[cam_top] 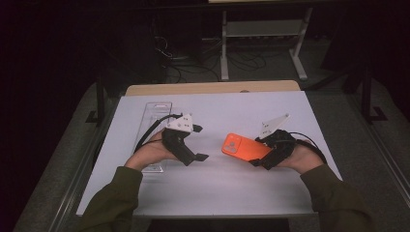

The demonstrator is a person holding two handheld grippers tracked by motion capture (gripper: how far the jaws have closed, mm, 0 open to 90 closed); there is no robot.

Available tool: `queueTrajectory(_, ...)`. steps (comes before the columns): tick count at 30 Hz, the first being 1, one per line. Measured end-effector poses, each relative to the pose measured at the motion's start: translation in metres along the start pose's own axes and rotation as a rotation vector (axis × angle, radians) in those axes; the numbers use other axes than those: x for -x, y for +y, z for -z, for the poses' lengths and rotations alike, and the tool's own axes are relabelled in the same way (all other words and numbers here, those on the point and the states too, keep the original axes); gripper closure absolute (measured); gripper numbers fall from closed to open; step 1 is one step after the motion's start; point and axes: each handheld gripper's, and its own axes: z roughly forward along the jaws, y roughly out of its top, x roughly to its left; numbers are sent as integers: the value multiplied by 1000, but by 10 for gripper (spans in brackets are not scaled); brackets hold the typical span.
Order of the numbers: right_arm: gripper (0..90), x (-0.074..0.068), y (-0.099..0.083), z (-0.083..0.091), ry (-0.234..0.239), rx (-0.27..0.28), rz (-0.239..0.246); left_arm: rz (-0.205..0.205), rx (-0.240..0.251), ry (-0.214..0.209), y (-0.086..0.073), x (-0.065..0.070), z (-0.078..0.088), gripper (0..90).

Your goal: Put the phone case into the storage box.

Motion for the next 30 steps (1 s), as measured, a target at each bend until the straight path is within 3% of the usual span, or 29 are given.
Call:
queueTrajectory(10, 155, 9, 13, -8, 22, 15, 67, -23, -5, -14, 7, -4, -3, 0)
queueTrajectory(13, 155, 7, 16, -12, 37, 12, 71, -19, 0, -23, 5, -4, -4, 0)
queueTrajectory(19, 155, 1, 16, -20, 67, -13, 86, -35, -39, -48, 0, -3, -9, 0)
queueTrajectory(20, 155, 0, 15, -21, 68, -14, 91, -16, -31, -52, -1, -1, -11, 0)
queueTrajectory(30, 155, -9, 20, -26, 85, -19, 127, -48, -61, -70, 0, 2, -18, 0)
